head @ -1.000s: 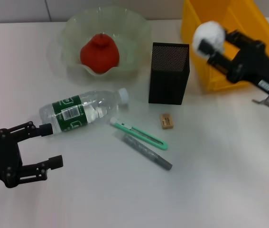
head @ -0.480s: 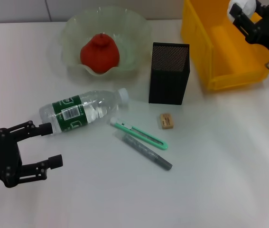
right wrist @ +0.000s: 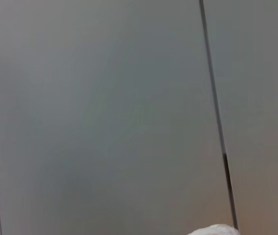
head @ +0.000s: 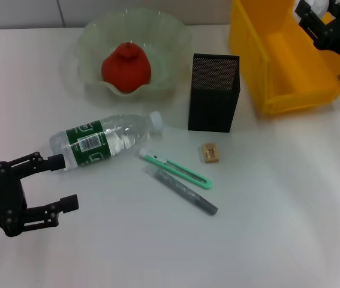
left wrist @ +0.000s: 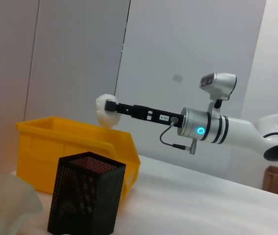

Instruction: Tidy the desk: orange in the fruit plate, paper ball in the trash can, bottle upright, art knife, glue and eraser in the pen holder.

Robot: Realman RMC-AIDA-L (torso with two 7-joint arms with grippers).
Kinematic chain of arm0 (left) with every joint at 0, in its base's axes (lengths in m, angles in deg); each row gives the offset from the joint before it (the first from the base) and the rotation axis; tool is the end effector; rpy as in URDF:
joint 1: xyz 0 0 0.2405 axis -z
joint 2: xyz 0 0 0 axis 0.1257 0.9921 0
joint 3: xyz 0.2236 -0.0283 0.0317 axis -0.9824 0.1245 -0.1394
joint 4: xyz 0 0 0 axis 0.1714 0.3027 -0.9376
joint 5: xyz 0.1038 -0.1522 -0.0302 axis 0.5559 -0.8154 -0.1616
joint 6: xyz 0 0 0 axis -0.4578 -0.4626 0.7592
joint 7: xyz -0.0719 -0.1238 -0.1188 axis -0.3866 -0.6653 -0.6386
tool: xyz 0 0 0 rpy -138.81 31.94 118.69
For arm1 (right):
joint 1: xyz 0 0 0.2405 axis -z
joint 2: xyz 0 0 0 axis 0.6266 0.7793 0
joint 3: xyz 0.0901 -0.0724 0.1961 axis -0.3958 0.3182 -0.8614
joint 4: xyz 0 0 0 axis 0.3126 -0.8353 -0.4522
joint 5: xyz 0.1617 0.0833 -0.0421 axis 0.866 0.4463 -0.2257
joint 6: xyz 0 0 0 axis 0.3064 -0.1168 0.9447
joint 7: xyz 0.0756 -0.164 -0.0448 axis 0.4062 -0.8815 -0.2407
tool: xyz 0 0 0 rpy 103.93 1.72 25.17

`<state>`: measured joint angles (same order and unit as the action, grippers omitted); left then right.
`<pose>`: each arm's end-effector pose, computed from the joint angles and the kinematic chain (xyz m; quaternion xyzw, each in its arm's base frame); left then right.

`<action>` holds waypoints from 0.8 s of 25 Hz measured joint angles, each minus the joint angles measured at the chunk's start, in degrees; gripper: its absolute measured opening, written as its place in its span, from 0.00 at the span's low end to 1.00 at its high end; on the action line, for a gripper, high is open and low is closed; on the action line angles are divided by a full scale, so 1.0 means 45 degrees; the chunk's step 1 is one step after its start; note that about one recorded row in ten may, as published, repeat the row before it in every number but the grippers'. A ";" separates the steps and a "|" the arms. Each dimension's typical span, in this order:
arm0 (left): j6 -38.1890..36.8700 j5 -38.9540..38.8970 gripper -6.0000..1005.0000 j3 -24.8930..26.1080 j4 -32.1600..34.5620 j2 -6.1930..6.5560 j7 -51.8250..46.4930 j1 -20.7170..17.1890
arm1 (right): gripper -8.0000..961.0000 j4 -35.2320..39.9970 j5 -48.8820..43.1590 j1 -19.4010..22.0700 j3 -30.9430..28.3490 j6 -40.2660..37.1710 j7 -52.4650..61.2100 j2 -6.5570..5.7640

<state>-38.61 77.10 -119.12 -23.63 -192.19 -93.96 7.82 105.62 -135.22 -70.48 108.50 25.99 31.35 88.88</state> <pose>-0.2596 0.2273 0.0157 -0.9262 -0.1680 -0.3115 0.1298 0.2362 0.3948 0.0204 -0.7626 0.2392 0.3658 0.4769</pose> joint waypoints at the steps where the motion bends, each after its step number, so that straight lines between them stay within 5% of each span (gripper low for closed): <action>1: 0.0000 0.0000 0.81 0.0000 0.0000 0.0000 0.0000 0.0000 | 0.58 0.0000 0.0002 0.0007 -0.0005 0.0004 -0.0001 -0.0004; 10: 0.0000 -0.0005 0.80 -0.0002 0.0001 -0.0002 -0.0039 0.0026 | 0.58 0.0121 0.0191 0.0068 -0.0024 0.0029 -0.0010 -0.0009; 20: 0.0000 -0.0004 0.80 0.0000 0.0000 -0.0002 -0.0053 0.0018 | 0.80 0.0168 0.0293 0.0067 -0.0037 0.0093 -0.0028 0.0004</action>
<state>-38.61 77.09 -119.12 -23.63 -192.20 -94.20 7.90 106.38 -133.90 -70.18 108.33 26.41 31.23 88.90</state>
